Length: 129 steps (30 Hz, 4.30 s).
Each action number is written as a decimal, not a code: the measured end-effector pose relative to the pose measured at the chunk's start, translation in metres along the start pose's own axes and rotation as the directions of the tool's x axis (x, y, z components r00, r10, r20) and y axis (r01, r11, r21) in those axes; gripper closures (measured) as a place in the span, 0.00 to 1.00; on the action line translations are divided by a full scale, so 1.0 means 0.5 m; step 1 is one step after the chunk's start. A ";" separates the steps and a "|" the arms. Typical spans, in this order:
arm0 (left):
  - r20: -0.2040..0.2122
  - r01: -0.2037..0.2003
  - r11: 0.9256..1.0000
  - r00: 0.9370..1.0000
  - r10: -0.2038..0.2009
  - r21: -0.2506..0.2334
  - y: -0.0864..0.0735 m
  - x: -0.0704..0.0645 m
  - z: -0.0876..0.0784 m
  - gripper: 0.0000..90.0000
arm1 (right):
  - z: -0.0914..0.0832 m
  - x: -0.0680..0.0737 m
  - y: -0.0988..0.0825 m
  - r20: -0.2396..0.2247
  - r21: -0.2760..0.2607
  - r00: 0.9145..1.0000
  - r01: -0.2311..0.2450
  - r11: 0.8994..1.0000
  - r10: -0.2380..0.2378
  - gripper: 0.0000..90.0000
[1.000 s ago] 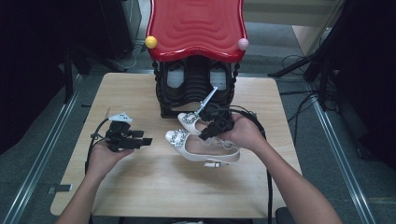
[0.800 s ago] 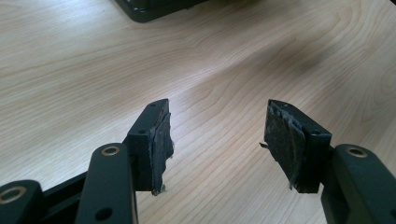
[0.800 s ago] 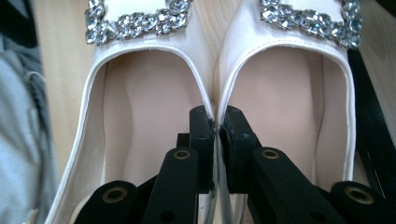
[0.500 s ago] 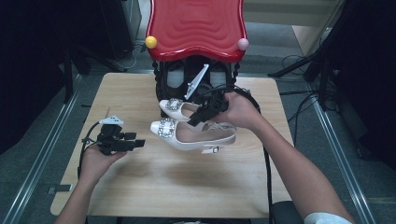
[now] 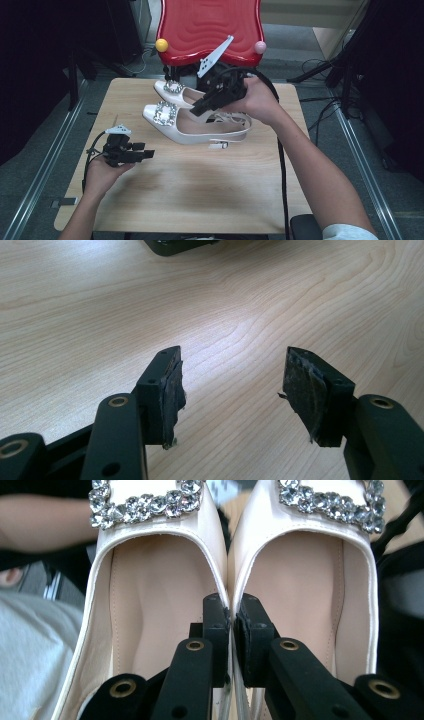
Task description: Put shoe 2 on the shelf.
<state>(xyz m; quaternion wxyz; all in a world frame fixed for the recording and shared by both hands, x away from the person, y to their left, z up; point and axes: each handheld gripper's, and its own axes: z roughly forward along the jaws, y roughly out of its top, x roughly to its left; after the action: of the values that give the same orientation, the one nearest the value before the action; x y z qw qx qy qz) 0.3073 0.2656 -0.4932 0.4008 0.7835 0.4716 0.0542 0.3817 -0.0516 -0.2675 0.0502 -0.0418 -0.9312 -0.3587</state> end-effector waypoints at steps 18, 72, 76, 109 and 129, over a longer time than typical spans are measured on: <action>0.004 -0.008 1.000 1.000 0.008 0.008 0.001 -0.001 0.004 0.46 | -0.139 -0.049 0.064 0.099 -0.321 0.929 -0.308 0.896 0.355 0.95; 0.044 -0.023 1.000 0.999 0.022 0.017 0.007 -0.008 0.020 0.45 | -0.169 -0.253 0.187 0.317 -0.703 0.367 -0.528 0.476 0.875 0.95; 0.043 -0.028 0.999 0.999 0.027 0.021 0.006 -0.008 0.020 0.45 | -0.149 -0.254 0.192 0.349 -0.682 0.364 -0.533 0.500 0.864 0.94; 0.071 -0.072 0.996 0.995 0.068 0.047 0.032 -0.023 0.049 0.45 | -0.223 -0.214 0.163 0.365 -0.676 0.494 -0.443 0.589 0.789 0.62; 0.094 -0.096 0.994 0.991 0.091 0.054 0.051 -0.033 0.076 0.45 | -0.265 -0.204 0.089 0.385 -0.669 0.532 -0.402 0.625 0.754 0.45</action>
<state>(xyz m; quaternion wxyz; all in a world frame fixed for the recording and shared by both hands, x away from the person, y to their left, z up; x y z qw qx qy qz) 0.3334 0.2248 -0.4966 0.3962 0.8178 0.4169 0.0233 0.4963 -0.1118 -0.1528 -0.1595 -0.4913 -0.6874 -0.5105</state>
